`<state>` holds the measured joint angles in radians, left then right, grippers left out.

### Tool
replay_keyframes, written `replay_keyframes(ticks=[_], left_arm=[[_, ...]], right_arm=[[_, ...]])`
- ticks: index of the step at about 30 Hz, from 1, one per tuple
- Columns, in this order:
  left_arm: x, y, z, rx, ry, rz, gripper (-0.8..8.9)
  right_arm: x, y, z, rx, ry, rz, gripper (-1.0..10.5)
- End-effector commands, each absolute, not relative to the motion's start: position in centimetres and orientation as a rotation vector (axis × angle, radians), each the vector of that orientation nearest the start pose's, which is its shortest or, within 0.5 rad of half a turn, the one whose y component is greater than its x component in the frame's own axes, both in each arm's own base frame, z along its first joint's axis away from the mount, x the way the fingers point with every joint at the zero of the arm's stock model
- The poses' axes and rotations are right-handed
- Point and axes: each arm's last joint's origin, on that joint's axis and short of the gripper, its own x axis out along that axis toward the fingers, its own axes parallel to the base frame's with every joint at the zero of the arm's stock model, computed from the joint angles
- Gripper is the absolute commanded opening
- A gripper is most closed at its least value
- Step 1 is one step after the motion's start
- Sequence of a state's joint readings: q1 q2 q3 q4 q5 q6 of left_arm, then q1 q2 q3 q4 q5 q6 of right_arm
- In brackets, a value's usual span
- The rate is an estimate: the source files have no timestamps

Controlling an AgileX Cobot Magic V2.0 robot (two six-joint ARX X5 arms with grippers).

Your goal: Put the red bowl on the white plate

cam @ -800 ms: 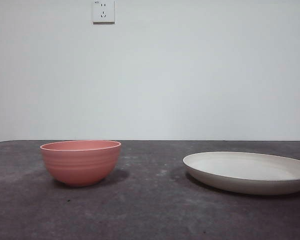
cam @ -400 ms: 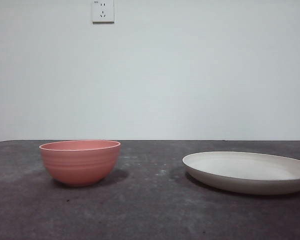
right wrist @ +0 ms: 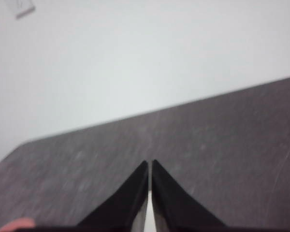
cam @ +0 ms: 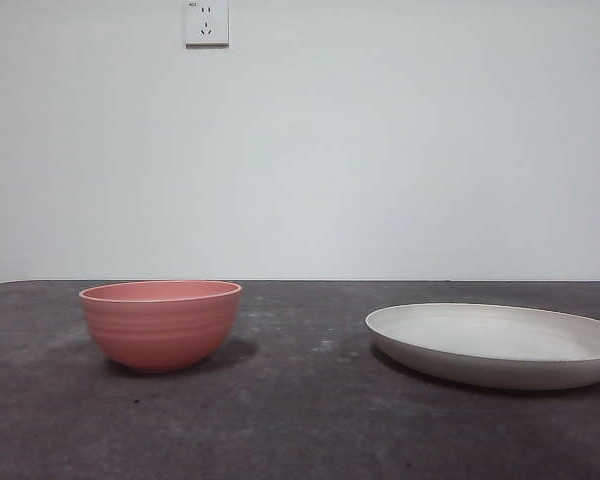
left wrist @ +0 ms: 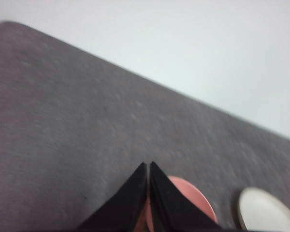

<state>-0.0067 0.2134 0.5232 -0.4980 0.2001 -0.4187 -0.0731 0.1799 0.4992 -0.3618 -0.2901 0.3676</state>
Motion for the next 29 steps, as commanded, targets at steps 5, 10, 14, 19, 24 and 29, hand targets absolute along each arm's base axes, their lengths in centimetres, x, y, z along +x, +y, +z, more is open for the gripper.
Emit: replay_keyframes(ticks=[5,10,14,19,24,29], left_arm=[[8.2,-1.0,30.4,-0.286,0.394,-0.310,0.09],[9.3,-1.3,31.8,-0.221,0.573,-0.404,0.09],[9.9,-1.7,32.8,-0.175,0.668,-0.477,0.09],[10.2,-2.4,33.5,-0.130,0.755,-0.557,0.09],[10.0,-2.9,33.3,-0.114,0.795,-0.605,0.09],[10.0,-3.0,33.2,-0.113,0.799,-0.613,0.61]], right_arm=[[7.6,0.6,32.1,0.255,0.290,0.309,0.1],[8.5,0.9,34.1,0.214,0.440,0.401,0.1],[9.0,1.4,34.8,0.185,0.556,0.475,0.1],[9.2,2.2,34.3,0.147,0.743,0.572,0.1],[8.9,2.7,33.5,0.117,0.858,0.629,0.1],[8.8,2.9,33.5,0.112,0.861,0.644,0.1]])
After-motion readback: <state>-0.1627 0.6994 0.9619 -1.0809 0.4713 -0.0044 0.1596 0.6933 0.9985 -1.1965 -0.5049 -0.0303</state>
